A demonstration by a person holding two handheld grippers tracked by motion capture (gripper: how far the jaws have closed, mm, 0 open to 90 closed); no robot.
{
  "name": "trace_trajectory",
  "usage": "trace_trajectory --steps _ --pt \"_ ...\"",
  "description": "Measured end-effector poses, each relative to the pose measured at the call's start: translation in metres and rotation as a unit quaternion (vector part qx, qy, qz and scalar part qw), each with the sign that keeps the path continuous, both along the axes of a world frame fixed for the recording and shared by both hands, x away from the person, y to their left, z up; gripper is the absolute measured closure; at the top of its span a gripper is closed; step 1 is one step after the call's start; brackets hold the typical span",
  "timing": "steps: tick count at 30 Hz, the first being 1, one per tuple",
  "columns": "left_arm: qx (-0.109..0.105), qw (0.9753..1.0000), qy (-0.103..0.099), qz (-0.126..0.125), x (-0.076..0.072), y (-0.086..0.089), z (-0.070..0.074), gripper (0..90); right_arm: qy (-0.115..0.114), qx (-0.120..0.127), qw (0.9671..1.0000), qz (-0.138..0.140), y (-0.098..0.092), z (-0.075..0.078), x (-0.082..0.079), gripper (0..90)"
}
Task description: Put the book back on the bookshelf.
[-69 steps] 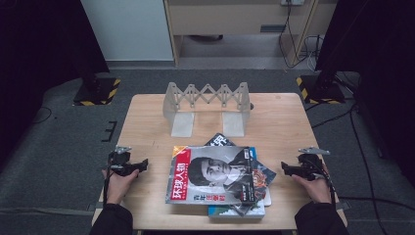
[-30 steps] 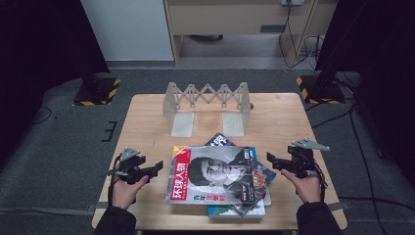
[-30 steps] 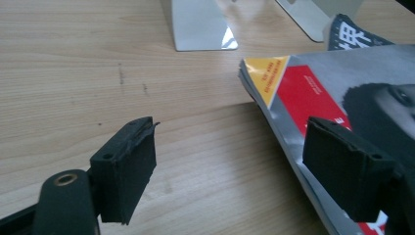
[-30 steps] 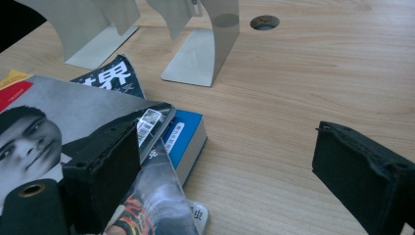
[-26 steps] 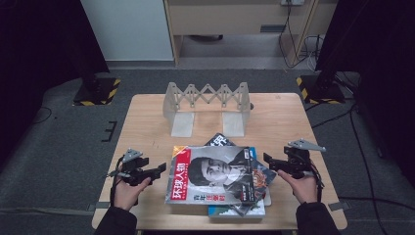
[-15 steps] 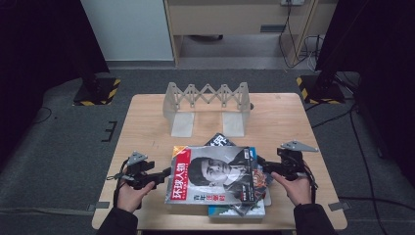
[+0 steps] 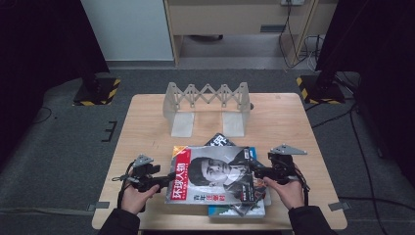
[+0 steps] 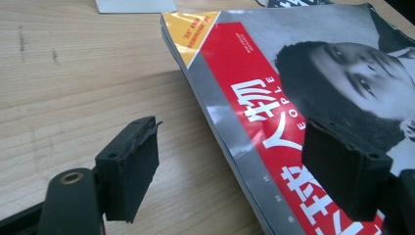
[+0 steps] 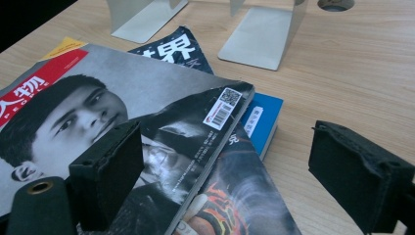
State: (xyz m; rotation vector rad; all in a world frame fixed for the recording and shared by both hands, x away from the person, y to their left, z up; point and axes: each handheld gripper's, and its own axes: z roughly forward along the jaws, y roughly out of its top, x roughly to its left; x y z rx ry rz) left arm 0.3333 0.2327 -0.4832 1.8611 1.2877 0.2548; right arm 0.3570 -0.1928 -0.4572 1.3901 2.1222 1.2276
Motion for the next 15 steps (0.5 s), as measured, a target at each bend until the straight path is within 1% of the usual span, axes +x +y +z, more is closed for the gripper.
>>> trace_trajectory --steps 2,4,9,10,12,15 --pt "-0.003 1.0000 0.005 -0.005 -0.002 -0.001 -0.001 20.8 0.001 0.001 1.0000 0.001 0.001 -0.002 -0.001 12.0" --pt "-0.010 0.9999 0.012 -0.007 -0.004 -0.001 -0.003 20.8 0.006 -0.001 1.0000 0.004 0.003 -0.004 -0.002 12.0" --pt "-0.011 0.9996 0.020 -0.014 -0.006 -0.002 -0.005 20.8 0.015 -0.003 0.9998 0.012 0.006 -0.008 -0.005 12.0" --pt "-0.012 0.9996 0.023 -0.015 -0.006 -0.003 -0.006 20.8 0.019 -0.005 0.9997 0.016 0.007 -0.011 -0.006 12.0" --pt "-0.011 0.9995 0.024 -0.016 -0.006 -0.004 -0.006 20.8 0.020 -0.006 0.9996 0.018 0.008 -0.013 -0.007 12.0" --pt "-0.012 0.9991 0.032 -0.024 -0.006 -0.007 -0.008 20.5 0.021 -0.008 0.9994 0.025 0.011 -0.016 -0.008 12.0"
